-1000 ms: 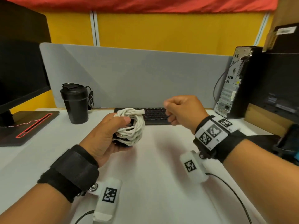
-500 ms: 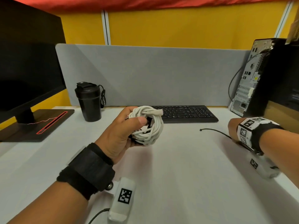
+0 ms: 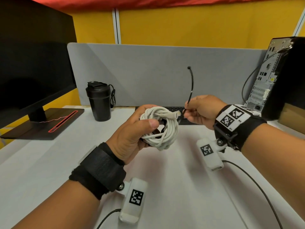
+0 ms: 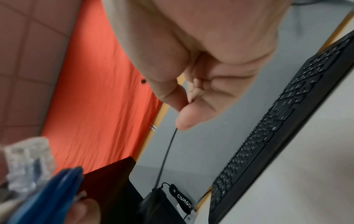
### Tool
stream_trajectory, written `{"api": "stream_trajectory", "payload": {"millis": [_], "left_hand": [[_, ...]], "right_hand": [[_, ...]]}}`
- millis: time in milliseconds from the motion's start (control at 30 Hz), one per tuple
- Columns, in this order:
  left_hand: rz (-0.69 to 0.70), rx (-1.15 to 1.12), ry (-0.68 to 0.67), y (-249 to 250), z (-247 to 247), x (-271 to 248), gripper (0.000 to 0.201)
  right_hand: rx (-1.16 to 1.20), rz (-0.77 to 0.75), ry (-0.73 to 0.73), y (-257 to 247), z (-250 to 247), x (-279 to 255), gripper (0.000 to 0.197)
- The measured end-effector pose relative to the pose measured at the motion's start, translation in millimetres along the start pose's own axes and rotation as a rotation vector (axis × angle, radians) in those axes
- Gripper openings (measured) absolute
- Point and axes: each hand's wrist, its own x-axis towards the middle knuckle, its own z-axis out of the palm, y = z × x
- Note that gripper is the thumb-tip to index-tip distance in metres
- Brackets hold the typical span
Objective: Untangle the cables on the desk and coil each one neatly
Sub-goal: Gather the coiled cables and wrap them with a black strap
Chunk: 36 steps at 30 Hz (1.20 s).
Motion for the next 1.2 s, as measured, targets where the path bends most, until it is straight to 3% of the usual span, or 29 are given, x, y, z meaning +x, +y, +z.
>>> {"api": "stream_trajectory", "payload": {"millis": [200,367,567,767,900,1033,1200], "left_hand": [[0.017,0.007,-0.045,3.9,-2.4,-0.5,0.046],[0.014,-0.005,-0.038,6.0,-2.2,-0.9,0.049],[0.03,0.013,-0.045,7.4,-2.3,-1.4,0.048],[0.005,0.034,-0.055,4.4,0.1,-1.0,0.049],[0.003,0.065,-0.047,2.5,0.4,-0.1,0.046],[-0.017,0.072,-0.042,3.3,-0.2,-0.6,0.044],[-0.009,0.047,-0.033,3.3,0.3,-1.4,0.046]], "right_hand": [[0.139,0.132,0.074,-1.0,2.5,15.0,0.01],[0.159,0.263,0.0,11.8,5.4,15.0,0.008],[0.21,0.295,0.036,13.1,2.5,15.4,0.008],[0.261,0.428,-0.174,12.7,14.8,2.1,0.009],[0.297,0.445,-0.409,12.5,24.3,-10.8,0.045],[0.263,0.412,-0.514,6.7,27.6,-19.3,0.03],[0.223,0.472,-0.406,3.9,20.2,-17.2,0.012]]}}
